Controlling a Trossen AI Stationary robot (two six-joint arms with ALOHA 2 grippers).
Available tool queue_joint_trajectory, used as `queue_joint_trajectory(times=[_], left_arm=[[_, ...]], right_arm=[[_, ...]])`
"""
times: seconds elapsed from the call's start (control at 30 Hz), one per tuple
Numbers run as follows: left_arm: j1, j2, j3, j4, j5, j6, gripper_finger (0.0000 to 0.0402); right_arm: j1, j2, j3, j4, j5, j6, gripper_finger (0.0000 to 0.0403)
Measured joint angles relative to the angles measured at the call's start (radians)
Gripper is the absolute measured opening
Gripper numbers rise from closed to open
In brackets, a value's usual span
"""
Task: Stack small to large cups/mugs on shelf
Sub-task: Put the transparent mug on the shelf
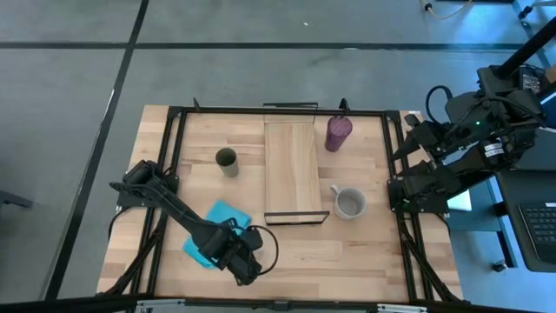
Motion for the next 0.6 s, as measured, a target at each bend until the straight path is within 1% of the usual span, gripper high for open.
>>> queue_joint_trajectory(times=[0.07, 0.13, 0.2, 0.33, 0.53, 0.6], left_arm=[[-0.003, 0.000, -0.040, 0.014, 0.009, 0.024, 0.0009], [-0.003, -0.002, -0.067, 0.056, 0.037, 0.029, 0.0015], [-0.011, -0.008, -0.084, 0.096, 0.035, 0.053, 0.0021], [-0.028, -0.010, -0.087, 0.106, -0.034, 0.057, 0.0031], [-0.027, -0.010, -0.097, 0.103, -0.046, 0.048, 0.0052], [-0.028, -0.010, -0.102, 0.100, -0.019, 0.010, 0.0060]], right_arm=[[0.000, 0.000, 0.000, 0.000, 0.017, 0.000, 0.0200], [0.000, 0.000, 0.000, 0.000, 0.053, 0.002, 0.0200], [0.000, 0.000, 0.000, 0.000, 0.095, 0.002, 0.0200], [0.000, 0.000, 0.000, 0.000, 0.175, 0.008, 0.0200], [0.000, 0.000, 0.000, 0.000, 0.192, 0.029, 0.0200], [0.000, 0.000, 0.000, 0.000, 0.192, 0.034, 0.0200]])
